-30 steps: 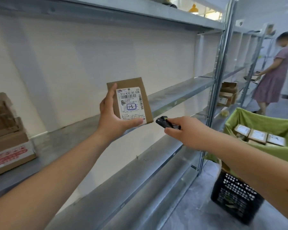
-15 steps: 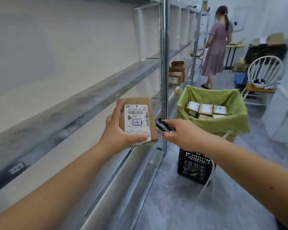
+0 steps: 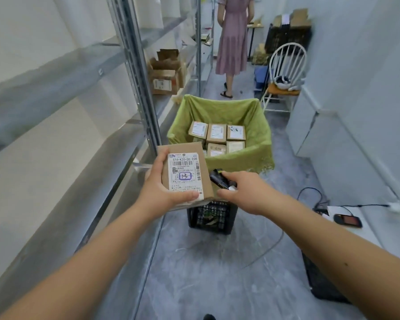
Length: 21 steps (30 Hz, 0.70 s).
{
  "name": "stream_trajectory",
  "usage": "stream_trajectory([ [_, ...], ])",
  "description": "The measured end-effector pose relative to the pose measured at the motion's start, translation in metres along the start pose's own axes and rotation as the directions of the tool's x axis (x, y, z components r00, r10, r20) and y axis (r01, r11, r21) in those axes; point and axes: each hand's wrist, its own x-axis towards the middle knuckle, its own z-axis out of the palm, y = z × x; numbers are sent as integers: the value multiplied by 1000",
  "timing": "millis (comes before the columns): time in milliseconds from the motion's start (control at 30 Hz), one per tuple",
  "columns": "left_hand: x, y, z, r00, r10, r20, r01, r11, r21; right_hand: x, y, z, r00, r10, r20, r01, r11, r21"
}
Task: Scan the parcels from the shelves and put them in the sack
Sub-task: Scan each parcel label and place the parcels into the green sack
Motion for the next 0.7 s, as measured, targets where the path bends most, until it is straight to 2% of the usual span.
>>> stream_trajectory([
  [267, 92, -14, 36, 991, -64, 117, 68, 997, -30, 65, 47, -9, 994, 107, 1, -107, 993, 39],
  [367, 135, -25, 41, 992, -52, 113, 57, 997, -46, 95, 60, -11, 989, 142, -31, -138, 985, 99],
  [533, 234, -51, 43, 991, -49, 121, 60, 995, -85, 169, 77, -13, 979, 201, -43, -191, 967, 171],
  [700, 349, -70, 41, 977, -142, 162, 150, 988, -35, 254, 81, -18, 952, 302, -50, -286, 936, 205],
])
